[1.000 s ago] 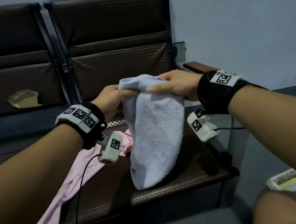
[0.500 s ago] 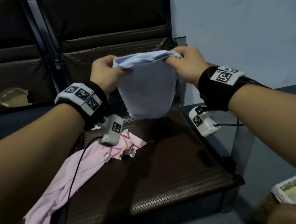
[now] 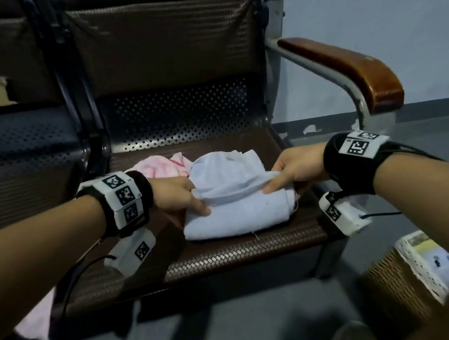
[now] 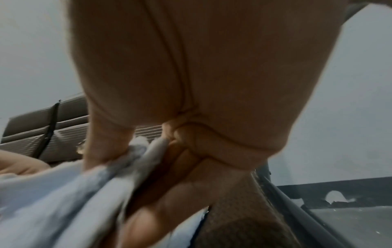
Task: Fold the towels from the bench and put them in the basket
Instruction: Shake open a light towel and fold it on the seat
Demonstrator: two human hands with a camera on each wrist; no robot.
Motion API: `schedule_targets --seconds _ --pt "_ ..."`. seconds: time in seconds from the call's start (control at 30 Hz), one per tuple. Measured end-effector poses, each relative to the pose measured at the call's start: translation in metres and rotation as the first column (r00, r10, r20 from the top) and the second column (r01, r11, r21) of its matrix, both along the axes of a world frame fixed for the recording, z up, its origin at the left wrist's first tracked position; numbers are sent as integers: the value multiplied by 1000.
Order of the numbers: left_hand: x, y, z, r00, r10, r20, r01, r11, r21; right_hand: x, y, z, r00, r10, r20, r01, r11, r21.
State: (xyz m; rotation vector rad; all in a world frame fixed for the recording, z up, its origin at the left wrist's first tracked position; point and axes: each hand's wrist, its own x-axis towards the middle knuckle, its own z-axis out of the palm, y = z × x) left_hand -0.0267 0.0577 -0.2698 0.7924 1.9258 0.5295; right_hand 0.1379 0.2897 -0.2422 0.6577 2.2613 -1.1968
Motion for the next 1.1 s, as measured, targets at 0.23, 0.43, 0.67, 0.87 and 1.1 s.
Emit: schedule_targets --seconds 0.23,0.43,0.67,0.87,1.1 --pt "-39 30 -16 902 427 -64 -394 875 280 -52 11 -20 845 -237 -479 360 915 182" --pt "-61 62 -29 795 585 -162 -511 789 341 -97 25 -47 783 -367 -502 503 849 163" --pt "-68 56 -39 731 556 -395 -428 825 369 -97 15 -48 834 -134 -535 377 847 375" --pt "-40 29 -53 886 49 -462 55 977 208 -55 -21 -35 916 378 -137 -236 782 577" --pt "-27 4 -56 779 22 -627 94 984 152 -42 -25 -28 906 414 -84 -243 673 699"
